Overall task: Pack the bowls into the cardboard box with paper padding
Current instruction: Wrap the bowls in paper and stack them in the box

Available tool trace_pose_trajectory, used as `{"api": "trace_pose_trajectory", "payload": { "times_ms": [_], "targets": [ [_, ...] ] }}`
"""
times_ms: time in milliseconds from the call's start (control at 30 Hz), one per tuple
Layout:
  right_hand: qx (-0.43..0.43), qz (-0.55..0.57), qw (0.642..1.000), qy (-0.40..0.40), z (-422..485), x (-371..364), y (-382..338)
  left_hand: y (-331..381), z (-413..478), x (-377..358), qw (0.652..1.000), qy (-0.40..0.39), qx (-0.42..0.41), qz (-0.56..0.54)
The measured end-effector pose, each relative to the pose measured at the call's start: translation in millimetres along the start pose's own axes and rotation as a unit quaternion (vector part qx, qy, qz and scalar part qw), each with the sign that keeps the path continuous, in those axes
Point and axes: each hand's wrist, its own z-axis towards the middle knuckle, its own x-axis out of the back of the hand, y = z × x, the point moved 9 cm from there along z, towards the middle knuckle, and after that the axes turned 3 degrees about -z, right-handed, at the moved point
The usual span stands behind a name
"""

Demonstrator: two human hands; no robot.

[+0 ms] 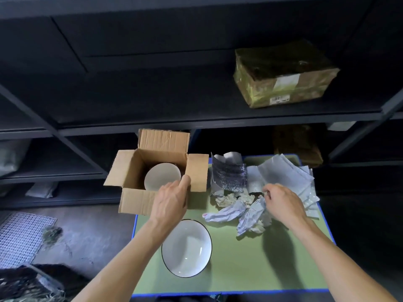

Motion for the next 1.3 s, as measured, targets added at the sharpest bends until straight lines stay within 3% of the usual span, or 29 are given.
{"api": "trace_pose_trajectory", "payload": {
  "times_ms": [267, 633, 867, 933, 1100, 1300],
  "targets": [
    [-0.035, -0.034, 0.999, -0.012, 3.1, -5.3, 27.6, 11.4, 25.3, -5.6, 0.999, 0.001, 0.040, 0.012],
    [-0.035, -0.125, 0.991, 0.000, 7.7, -14.2, 37.0, 13.7, 12.0, 2.7, 0.999, 0.035, 0.032, 0.005],
    [-0.029, -0.191, 0.981, -0.013, 4.5, -12.1, 36.1, 53.1, 5.1, 11.6, 0.994, 0.100, -0.033, -0.007],
    [-0.008, -0.176, 0.984, 0.019, 1.1, -3.3, 32.8, 71.1, 2.8, 5.4, 0.993, 0.096, -0.068, -0.006],
    [0.109, -0.093, 0.973, 0.181, -30.9, 44.5, -16.2, 102.2, 6.8, -16.1, 0.991, 0.052, -0.108, -0.057],
    [0.186, -0.044, 0.955, 0.226, -77.2, 63.3, -83.0, 115.8, 21.9, -42.2, 0.989, -0.089, -0.018, -0.115]
  ]
}}
